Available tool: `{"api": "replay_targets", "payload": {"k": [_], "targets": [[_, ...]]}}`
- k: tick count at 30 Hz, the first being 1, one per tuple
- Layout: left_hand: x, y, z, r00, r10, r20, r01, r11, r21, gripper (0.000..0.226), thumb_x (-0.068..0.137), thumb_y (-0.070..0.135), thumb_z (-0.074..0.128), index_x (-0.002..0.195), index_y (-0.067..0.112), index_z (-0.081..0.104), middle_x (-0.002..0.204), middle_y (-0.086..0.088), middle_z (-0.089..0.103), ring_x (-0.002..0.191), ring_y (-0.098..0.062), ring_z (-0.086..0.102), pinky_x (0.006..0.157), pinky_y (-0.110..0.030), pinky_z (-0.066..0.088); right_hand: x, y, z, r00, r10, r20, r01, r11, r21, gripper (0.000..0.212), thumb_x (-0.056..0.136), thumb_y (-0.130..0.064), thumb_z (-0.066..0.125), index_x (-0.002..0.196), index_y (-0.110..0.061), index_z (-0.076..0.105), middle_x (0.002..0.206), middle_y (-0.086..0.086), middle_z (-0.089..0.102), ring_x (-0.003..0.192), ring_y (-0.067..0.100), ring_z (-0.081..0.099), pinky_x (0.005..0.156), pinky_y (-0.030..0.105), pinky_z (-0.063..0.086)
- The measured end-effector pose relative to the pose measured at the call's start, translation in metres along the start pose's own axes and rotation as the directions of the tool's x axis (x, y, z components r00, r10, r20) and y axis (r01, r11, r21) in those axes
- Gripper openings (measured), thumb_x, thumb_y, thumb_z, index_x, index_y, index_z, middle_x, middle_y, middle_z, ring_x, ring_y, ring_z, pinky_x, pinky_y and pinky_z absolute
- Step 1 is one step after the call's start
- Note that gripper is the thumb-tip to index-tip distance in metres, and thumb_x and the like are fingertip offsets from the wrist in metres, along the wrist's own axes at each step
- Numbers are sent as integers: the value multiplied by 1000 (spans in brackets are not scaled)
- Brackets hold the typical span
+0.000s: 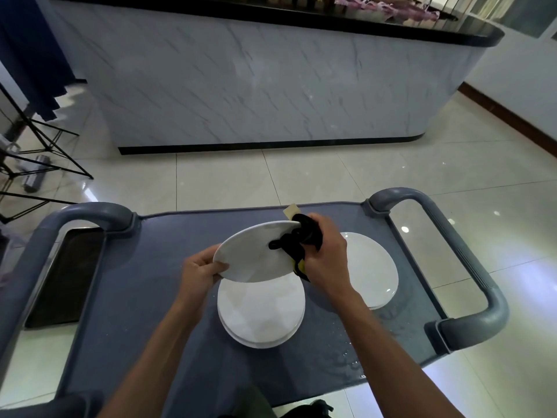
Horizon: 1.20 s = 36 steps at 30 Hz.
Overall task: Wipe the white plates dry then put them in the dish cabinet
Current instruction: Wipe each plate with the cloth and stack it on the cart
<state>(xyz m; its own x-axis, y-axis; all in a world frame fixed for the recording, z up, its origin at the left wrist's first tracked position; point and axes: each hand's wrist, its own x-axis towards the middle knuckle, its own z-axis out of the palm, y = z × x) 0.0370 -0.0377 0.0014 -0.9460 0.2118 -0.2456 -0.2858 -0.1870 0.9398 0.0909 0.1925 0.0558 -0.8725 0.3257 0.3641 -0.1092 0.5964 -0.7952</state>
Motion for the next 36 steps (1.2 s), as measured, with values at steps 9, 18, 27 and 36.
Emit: {"api": "replay_targets", "payload": {"k": [9, 18, 27, 36], "targets": [[-4, -11, -11, 922, -384, -50, 359, 897, -258, 37, 98, 37, 55, 117, 7, 66, 117, -15, 72, 103, -34, 71, 81, -47, 57, -7, 6, -9, 978, -115, -173, 96, 989, -110, 41, 78, 15, 69, 111, -9, 60, 102, -9, 55, 92, 26, 56, 77, 32, 44], [-13, 9, 11, 841, -479, 250, 540, 773, -335, 77, 80, 71, 63, 126, 8, 64, 124, -13, 69, 111, -39, 67, 80, -48, 58, -22, 12, 6, 940, -307, -148, 269, 935, -231, 66, 63, 28, 66, 111, -16, 54, 106, 2, 62, 94, 20, 52, 84, 24, 40], [-14, 15, 20, 868, -479, 132, 443, 626, -642, 47, 94, 14, 59, 130, -15, 51, 119, -31, 65, 105, -45, 68, 78, -45, 61, -30, 17, 2, 952, -305, 26, 304, 930, -208, 65, 60, 28, 65, 114, -10, 64, 111, 3, 62, 101, 24, 56, 85, 34, 48], [-9, 16, 7, 926, -371, 72, 342, 742, -576, 25, 97, 3, 52, 118, -6, 59, 104, -17, 75, 89, -26, 75, 64, -32, 61, -30, 26, -12, 947, -272, 172, 305, 929, -210, 54, 77, 10, 79, 127, -6, 67, 118, 5, 64, 107, 21, 58, 93, 23, 47]]}}
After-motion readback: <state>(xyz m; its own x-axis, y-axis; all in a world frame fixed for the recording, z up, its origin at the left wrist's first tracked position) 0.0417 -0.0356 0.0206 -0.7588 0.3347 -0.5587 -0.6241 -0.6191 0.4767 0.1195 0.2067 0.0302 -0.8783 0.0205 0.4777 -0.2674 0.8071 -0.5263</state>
